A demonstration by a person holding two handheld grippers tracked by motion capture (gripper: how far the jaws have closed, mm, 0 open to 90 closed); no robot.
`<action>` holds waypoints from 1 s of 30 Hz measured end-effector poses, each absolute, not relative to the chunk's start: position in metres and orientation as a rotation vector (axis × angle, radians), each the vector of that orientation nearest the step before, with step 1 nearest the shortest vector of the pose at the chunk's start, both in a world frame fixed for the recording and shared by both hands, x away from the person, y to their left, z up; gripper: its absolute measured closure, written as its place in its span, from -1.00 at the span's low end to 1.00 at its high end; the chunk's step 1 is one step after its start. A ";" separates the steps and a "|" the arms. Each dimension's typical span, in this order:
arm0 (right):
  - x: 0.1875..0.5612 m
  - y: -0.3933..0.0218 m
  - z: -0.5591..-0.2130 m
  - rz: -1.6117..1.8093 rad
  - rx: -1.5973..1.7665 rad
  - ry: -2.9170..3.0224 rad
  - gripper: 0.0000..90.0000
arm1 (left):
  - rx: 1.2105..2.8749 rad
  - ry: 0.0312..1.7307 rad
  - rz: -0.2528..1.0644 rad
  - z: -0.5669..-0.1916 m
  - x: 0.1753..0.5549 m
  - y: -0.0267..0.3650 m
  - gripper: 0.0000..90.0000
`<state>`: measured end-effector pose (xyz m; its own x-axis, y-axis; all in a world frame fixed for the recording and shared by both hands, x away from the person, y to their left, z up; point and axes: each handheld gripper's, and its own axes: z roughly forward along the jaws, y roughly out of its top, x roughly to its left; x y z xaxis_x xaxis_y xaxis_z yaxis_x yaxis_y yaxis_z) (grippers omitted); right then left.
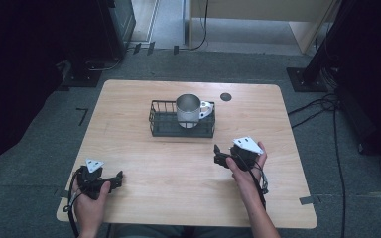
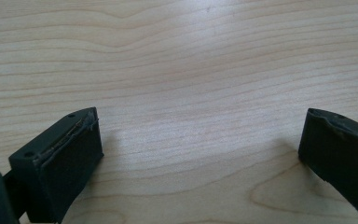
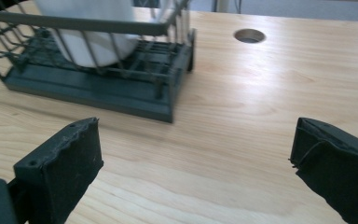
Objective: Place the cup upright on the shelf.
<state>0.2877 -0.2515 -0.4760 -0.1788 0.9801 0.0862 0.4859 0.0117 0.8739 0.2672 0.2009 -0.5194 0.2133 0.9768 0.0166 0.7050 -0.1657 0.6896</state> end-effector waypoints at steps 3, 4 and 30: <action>0.282 -0.269 -0.480 1.078 1.532 1.692 -0.96 | 1.940 1.551 0.639 -0.519 0.267 0.201 -1.00; 0.281 -0.273 -0.481 1.070 1.537 1.688 -0.96 | 1.940 1.551 0.639 -0.519 0.267 0.201 -1.00; 0.245 -0.362 -0.497 0.935 1.643 1.583 -0.96 | 1.940 1.551 0.640 -0.519 0.267 0.201 -1.00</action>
<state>0.2452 -0.3619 -0.4970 0.0101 0.9988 0.0483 0.5244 -0.0464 0.8502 0.2672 0.2009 -0.5194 0.2132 0.9769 0.0168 0.7048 -0.1657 0.6897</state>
